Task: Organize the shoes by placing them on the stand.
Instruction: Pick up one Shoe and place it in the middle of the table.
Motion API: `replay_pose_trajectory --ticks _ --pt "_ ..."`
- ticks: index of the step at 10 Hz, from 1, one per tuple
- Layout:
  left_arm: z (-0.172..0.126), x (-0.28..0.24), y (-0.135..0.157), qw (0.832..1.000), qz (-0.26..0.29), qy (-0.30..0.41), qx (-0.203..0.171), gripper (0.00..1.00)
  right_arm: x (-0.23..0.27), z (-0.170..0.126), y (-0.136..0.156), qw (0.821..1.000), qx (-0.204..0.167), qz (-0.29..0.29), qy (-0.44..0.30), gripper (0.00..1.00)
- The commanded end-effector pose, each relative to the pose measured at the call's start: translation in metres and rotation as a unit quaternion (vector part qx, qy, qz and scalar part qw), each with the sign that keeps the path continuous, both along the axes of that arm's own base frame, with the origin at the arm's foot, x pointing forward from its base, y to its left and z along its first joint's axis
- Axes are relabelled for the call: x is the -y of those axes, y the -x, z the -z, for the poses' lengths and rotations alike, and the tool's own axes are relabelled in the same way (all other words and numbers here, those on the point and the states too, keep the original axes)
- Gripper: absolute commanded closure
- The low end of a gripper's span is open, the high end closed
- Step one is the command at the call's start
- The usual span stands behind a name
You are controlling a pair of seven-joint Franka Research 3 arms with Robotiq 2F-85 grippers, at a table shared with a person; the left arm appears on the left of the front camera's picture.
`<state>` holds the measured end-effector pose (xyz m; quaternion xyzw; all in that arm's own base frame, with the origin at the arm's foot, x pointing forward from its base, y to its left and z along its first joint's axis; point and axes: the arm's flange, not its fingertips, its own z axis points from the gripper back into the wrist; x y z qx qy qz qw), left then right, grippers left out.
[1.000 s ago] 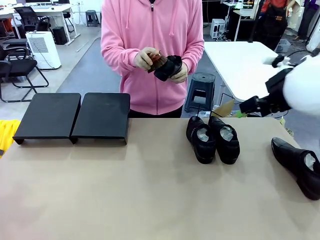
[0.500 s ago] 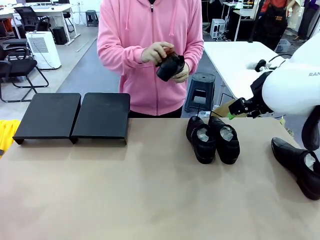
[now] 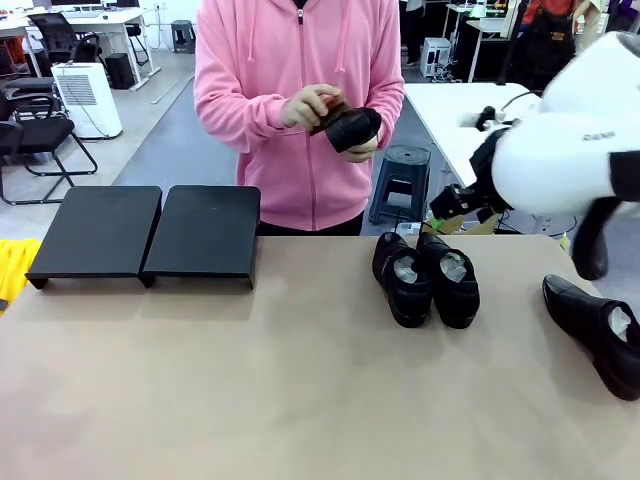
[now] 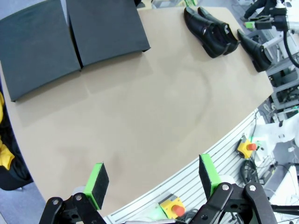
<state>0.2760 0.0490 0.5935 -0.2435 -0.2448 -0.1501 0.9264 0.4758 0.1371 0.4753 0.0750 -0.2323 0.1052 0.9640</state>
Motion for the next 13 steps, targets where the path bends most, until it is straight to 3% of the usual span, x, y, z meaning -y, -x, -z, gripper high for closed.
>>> replay_pose_trajectory --ticks 1,6,7,11,13 --pt "-0.001 -0.001 0.001 1.0 0.009 0.004 0.004 0.0 -0.016 -0.003 -0.039 0.999 -0.048 0.007 0.026 0.0" --pt "-0.001 -0.001 0.001 1.0 0.009 0.004 0.004 0.0 -0.05 0.026 -0.06 0.99 -0.106 0.019 0.095 0.0" --pt "-0.001 -0.001 0.001 1.0 0.009 0.004 0.004 0.0 -0.056 0.029 -0.06 0.991 -0.101 -0.01 0.089 0.11" --pt "-0.001 -0.001 0.001 1.0 0.009 0.004 0.004 0.0 -0.054 0.039 -0.06 0.99 -0.112 0.059 0.066 0.89" --pt "-0.001 -0.001 0.001 1.0 0.009 0.004 0.004 0.0 -0.049 0.05 -0.063 0.986 -0.126 0.102 0.045 0.89"
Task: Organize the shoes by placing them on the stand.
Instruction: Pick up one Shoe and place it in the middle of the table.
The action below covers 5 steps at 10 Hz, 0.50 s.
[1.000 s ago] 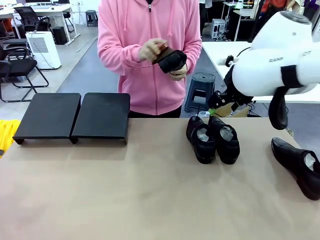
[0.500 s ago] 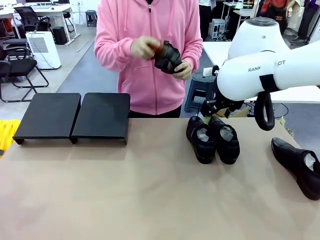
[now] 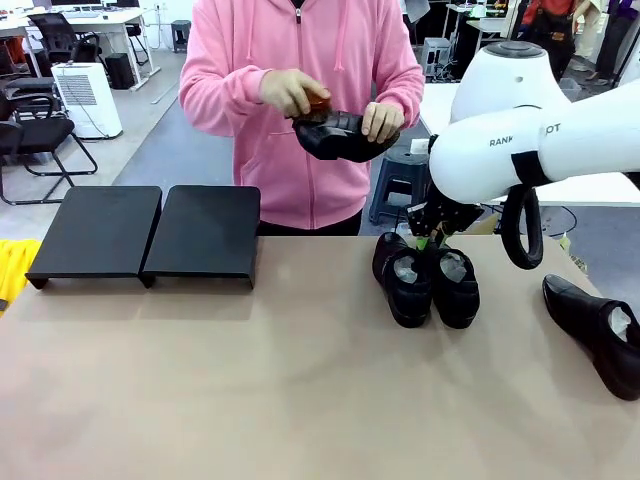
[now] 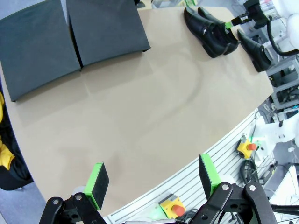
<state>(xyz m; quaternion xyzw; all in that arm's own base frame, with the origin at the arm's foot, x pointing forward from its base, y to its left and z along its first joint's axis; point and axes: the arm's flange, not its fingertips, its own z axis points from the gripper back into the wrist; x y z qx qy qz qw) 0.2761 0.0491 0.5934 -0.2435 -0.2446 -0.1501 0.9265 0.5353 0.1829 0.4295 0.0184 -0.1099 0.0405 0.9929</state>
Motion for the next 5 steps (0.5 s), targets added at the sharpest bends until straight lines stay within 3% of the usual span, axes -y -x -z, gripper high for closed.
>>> replay_pose_trajectory --ticks 1,5 --pt "-0.001 -0.001 0.001 1.0 0.009 0.004 0.004 0.0 -0.003 0.009 -0.004 0.999 0.0 0.042 -0.011 0.89" --pt "-0.001 -0.001 0.001 1.0 0.009 0.004 0.004 0.0 -0.005 0.022 -0.012 0.999 -0.018 0.047 0.0 0.89"
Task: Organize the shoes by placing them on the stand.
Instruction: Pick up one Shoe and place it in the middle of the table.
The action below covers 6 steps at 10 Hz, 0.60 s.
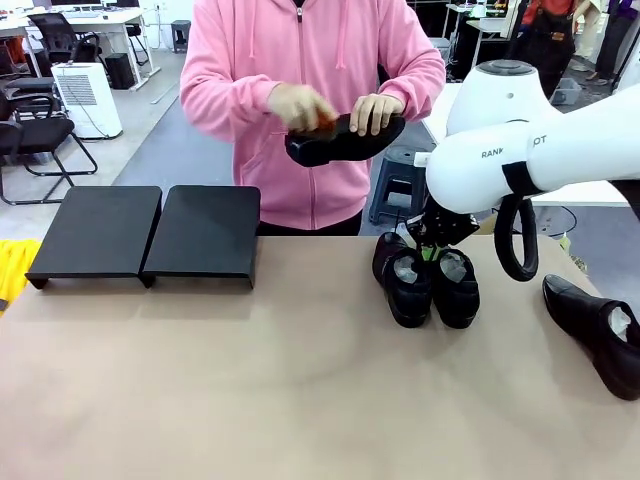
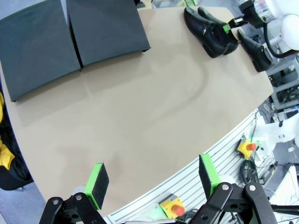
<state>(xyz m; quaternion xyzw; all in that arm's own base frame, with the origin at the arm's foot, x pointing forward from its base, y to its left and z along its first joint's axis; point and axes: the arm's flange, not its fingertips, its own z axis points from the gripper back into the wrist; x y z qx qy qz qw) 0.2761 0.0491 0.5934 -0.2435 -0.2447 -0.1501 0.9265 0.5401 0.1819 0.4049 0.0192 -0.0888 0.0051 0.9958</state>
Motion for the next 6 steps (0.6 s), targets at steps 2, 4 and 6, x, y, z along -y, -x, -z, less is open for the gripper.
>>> replay_pose_trajectory --ticks 2,4,6 --pt "-0.0011 -0.0008 0.0009 1.0 0.009 0.004 0.004 0.0 -0.0059 0.0018 -0.0094 1.0 -0.003 0.014 0.007 0.89" --pt "-0.0011 -0.0008 0.0009 1.0 0.009 0.004 0.004 0.0 -0.0066 0.0017 -0.0103 1.0 -0.005 0.015 0.003 0.89" --pt "-0.0011 -0.0008 0.0009 1.0 0.009 0.004 0.004 0.0 -0.007 -0.0002 -0.0097 1.0 -0.014 0.014 -0.003 0.89"
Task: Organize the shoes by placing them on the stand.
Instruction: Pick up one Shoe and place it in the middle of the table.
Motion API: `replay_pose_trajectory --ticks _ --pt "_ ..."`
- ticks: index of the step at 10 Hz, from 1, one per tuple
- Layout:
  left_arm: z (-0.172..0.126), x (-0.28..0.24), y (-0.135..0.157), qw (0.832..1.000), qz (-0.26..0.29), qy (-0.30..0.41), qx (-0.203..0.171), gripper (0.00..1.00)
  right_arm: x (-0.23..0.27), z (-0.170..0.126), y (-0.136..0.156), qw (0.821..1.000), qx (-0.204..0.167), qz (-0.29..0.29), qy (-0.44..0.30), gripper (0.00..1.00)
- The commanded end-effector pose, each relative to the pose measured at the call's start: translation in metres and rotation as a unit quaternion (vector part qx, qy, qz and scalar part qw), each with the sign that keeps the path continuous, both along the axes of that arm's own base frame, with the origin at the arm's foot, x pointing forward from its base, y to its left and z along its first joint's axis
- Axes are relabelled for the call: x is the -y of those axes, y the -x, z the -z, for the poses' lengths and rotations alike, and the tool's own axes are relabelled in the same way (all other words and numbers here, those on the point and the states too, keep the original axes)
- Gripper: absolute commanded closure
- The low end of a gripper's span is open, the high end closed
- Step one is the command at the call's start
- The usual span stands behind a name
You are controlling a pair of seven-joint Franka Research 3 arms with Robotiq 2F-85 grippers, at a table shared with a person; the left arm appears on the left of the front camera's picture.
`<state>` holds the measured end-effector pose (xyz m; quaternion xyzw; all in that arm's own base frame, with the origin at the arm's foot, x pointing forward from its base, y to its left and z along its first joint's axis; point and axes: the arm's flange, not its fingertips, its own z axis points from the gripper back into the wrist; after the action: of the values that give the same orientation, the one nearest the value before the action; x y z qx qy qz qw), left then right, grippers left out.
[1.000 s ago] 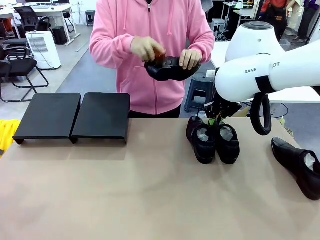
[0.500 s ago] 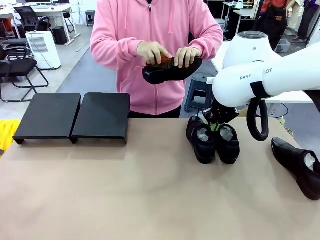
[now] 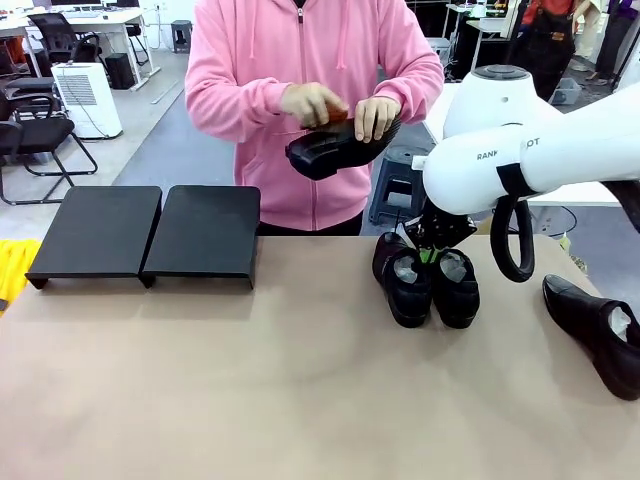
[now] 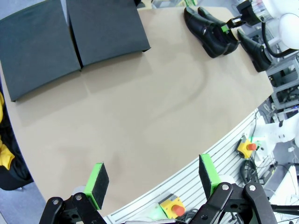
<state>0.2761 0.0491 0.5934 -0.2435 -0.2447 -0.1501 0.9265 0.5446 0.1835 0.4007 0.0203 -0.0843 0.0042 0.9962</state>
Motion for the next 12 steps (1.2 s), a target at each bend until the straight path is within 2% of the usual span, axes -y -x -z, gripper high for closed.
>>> replay_pose_trajectory --ticks 1,2,3,6,12 --pt "-0.001 -0.001 0.001 1.0 0.009 0.004 0.004 0.0 -0.006 -0.005 -0.005 1.0 -0.011 0.012 -0.003 0.85" --pt "-0.001 -0.001 0.001 1.0 0.009 0.004 0.004 0.0 -0.006 -0.005 -0.005 1.0 -0.013 0.011 -0.002 0.68" --pt "-0.001 -0.001 0.001 1.0 0.009 0.004 0.004 0.0 -0.007 -0.004 -0.005 1.0 -0.012 0.01 -0.004 0.61" --pt "-0.001 -0.001 0.001 1.0 0.009 0.004 0.004 0.0 -0.008 -0.002 -0.007 1.0 -0.013 0.009 -0.006 0.61" --pt "-0.001 -0.001 0.001 1.0 0.009 0.004 0.004 0.0 -0.008 0.02 -0.015 0.999 -0.035 0.016 -0.018 0.61"
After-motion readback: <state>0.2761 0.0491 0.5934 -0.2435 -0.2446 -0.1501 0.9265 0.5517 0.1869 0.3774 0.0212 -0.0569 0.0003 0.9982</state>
